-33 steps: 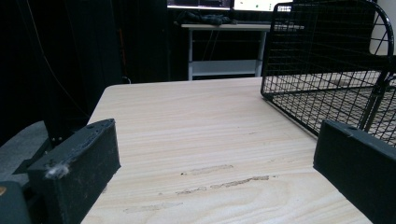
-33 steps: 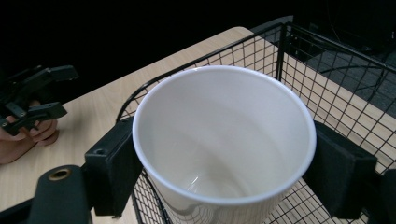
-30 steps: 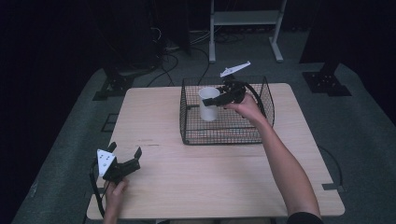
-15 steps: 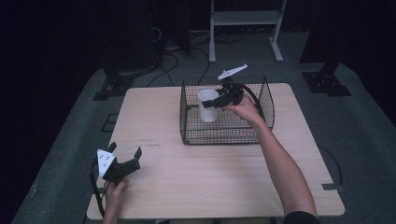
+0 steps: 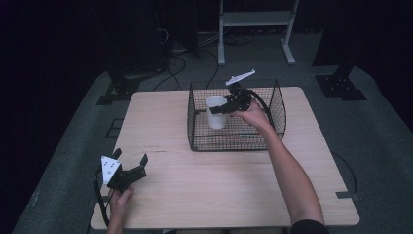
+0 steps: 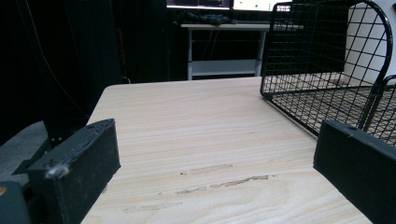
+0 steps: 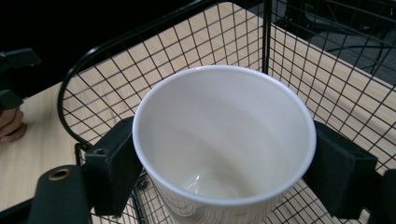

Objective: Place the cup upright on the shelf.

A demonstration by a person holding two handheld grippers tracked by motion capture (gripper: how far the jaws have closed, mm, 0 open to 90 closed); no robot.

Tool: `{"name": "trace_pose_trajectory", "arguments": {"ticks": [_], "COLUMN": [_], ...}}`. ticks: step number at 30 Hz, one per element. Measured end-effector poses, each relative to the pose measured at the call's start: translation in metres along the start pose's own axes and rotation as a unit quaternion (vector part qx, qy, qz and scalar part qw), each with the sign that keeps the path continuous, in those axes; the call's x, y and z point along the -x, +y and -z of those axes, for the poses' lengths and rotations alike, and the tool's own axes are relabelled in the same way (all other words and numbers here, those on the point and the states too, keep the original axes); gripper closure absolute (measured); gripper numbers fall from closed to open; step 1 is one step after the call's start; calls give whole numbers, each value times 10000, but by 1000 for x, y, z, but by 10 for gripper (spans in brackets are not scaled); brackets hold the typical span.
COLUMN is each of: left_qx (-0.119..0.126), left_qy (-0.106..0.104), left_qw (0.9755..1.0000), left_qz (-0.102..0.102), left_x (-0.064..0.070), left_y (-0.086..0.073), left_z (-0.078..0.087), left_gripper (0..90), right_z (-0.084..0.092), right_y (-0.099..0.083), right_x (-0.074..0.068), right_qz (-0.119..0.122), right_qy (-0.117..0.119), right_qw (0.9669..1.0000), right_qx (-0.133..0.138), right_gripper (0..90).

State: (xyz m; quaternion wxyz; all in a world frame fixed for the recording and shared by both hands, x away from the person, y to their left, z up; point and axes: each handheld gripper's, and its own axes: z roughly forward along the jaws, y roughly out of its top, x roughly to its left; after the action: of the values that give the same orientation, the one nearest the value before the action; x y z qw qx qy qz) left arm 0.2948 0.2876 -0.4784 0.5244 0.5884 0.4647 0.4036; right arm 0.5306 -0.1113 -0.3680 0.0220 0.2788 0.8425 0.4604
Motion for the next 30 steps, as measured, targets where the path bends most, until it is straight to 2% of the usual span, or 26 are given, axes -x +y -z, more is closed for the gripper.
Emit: {"name": "trace_pose_trajectory", "arguments": {"ticks": [21, 30], "left_qx": [-6, -4], "left_qy": [1, -1], "left_qw": [10000, 10000], "left_qz": [1, -3], "left_x": [0, 0], "left_y": [0, 0], "left_z": [0, 0], "left_gripper": [0, 0], "right_z": [-8, -18], "right_y": [-11, -14], "right_x": [20, 21], "right_qz": [-179, -98], "right_qy": [-144, -262], "right_qw": [9994, 9981], "right_qx": [-249, -541], "right_gripper": [188, 188]}}
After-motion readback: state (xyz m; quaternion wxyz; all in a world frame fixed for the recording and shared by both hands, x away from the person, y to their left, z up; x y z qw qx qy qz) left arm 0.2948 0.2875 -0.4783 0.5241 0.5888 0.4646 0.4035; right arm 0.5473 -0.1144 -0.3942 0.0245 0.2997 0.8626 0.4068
